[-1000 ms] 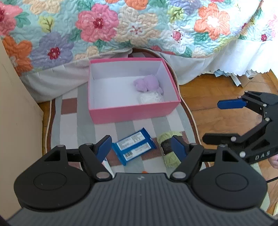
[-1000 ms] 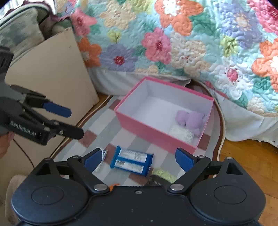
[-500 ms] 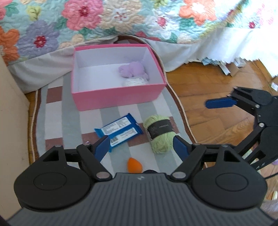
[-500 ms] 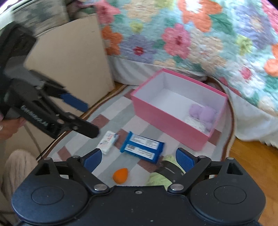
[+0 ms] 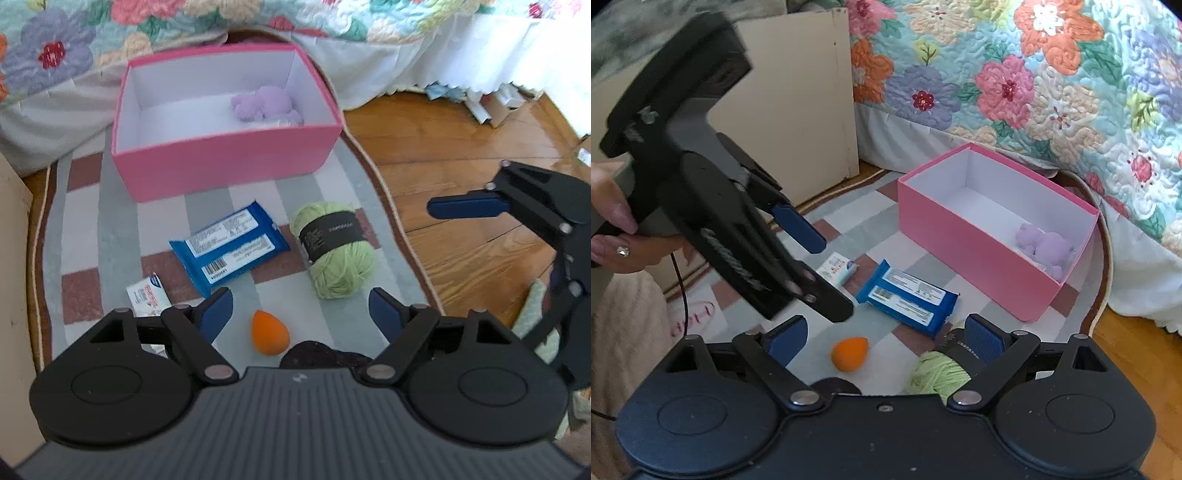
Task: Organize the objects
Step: 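Move the left tool toward the green yarn ball on the rug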
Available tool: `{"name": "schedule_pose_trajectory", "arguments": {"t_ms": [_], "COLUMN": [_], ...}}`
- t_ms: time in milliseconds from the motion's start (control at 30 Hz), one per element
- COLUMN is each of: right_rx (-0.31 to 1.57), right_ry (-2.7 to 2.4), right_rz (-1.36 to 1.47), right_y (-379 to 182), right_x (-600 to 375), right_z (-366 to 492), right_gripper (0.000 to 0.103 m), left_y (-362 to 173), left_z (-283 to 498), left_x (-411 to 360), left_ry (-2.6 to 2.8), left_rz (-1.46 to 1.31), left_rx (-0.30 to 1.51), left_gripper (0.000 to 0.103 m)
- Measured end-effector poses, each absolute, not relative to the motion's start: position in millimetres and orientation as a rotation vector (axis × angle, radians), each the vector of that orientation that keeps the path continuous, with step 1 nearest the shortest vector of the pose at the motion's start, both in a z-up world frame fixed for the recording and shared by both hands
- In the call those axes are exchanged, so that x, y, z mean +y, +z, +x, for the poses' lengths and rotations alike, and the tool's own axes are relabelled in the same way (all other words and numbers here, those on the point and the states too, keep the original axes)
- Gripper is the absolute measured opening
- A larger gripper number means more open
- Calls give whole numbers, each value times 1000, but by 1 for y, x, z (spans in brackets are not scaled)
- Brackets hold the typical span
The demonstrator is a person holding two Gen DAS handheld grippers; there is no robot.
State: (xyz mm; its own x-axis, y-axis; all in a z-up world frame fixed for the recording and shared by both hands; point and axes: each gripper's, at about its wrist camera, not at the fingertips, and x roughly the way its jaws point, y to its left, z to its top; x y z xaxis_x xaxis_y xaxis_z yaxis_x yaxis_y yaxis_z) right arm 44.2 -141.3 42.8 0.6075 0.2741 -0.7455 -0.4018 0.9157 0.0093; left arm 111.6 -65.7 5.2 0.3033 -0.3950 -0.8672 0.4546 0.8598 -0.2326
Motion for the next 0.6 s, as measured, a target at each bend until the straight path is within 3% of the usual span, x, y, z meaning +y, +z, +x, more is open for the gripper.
{"name": "schedule_pose_trajectory", "arguments": {"t_ms": [333, 600], "right_rx": [811, 915], "right_ry": [332, 306], "right_rz": [-246, -167], "right_y": [6, -27], "right_x": [-138, -150], "right_z": [44, 57], "right_gripper": [94, 94], "left_y": [-34, -61], "left_z": [116, 125], "left_x": [-78, -83], "left_ry": [-549, -553], "left_rz": [-11, -85], "left_rx": [1130, 1130], "left_gripper": [80, 81]}}
